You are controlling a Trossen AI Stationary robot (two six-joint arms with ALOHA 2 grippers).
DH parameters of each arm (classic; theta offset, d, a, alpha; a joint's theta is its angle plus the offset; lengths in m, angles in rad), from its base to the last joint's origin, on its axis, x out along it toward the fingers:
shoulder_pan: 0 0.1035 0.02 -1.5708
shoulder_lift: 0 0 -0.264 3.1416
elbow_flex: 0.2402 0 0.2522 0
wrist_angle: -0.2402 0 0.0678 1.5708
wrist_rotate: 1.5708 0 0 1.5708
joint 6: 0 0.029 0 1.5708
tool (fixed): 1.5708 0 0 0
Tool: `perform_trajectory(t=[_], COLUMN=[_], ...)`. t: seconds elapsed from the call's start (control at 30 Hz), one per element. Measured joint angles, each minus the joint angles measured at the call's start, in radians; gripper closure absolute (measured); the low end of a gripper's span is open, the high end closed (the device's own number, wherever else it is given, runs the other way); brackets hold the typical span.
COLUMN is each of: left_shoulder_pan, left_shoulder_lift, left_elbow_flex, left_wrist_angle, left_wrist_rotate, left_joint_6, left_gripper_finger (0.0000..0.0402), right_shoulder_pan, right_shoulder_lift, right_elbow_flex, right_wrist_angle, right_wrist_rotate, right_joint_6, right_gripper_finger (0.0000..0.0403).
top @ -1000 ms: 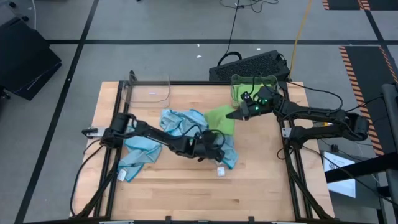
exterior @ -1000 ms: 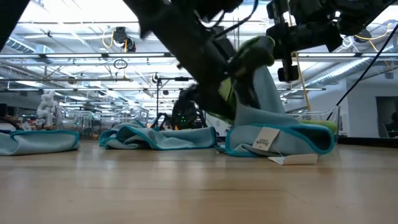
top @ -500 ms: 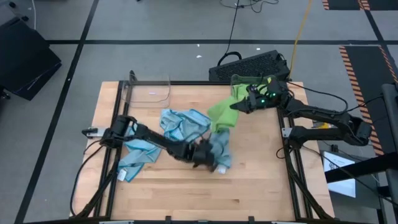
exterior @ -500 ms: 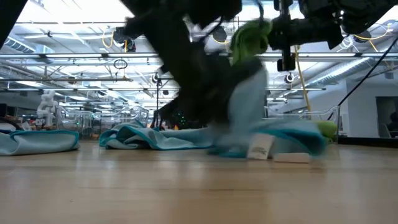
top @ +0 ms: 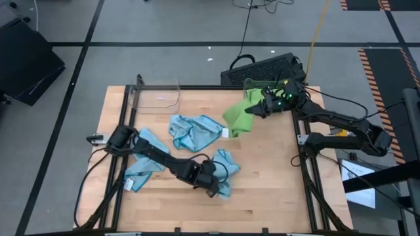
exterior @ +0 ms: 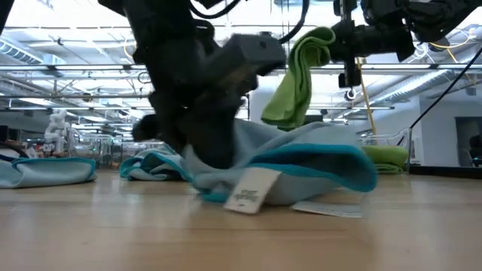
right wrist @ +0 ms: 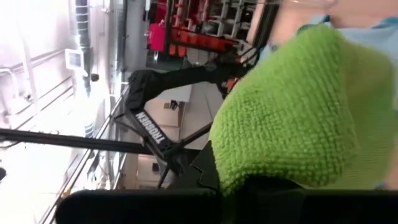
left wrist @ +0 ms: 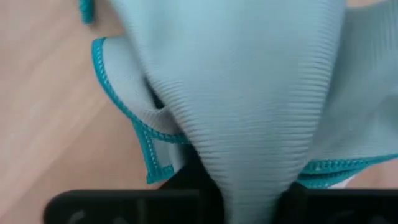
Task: Sort microfiber towel by color & place in baskets
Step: Stack the green towel on top of the green towel in the right transparent bin
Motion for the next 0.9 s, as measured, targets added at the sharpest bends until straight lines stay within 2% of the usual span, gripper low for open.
perform_trajectory(t=[0.17,0.3,0.43,0.6,0.9], left_shoulder_pan=[0.006,0.041,0.072,0.109,0.173], left_shoulder_lift=[-0.093,-0.156,-0.219,-0.285,-0.429], left_elbow_flex=[-0.001,-0.001,0.0,-0.001,-0.001], left_wrist_angle=[-0.102,-0.227,-0.307,-0.393,-0.415], left_wrist_rotate=[-0.038,-0.051,-0.051,-0.061,-0.089], left_joint_6=[-0.01,0.033,0.102,0.126,0.305], left_gripper_finger=[0.029,0.0233,0.0199,0.0192,0.0223], right_shoulder_pan=[-0.047,-0.102,-0.152,-0.198,-0.263], right_shoulder_lift=[0.0,0.016,0.042,0.086,0.189], right_elbow_flex=[0.107,0.229,0.35,0.5,0.756], right_wrist_angle=[-0.073,-0.247,-0.448,-0.686,-0.991], right_wrist_rotate=[-0.03,-0.093,-0.148,-0.164,-0.159], right_joint_6=[-0.046,-0.147,-0.258,-0.396,-0.524], right_gripper_finger=[0.04,0.04,0.04,0.0401,0.0401])
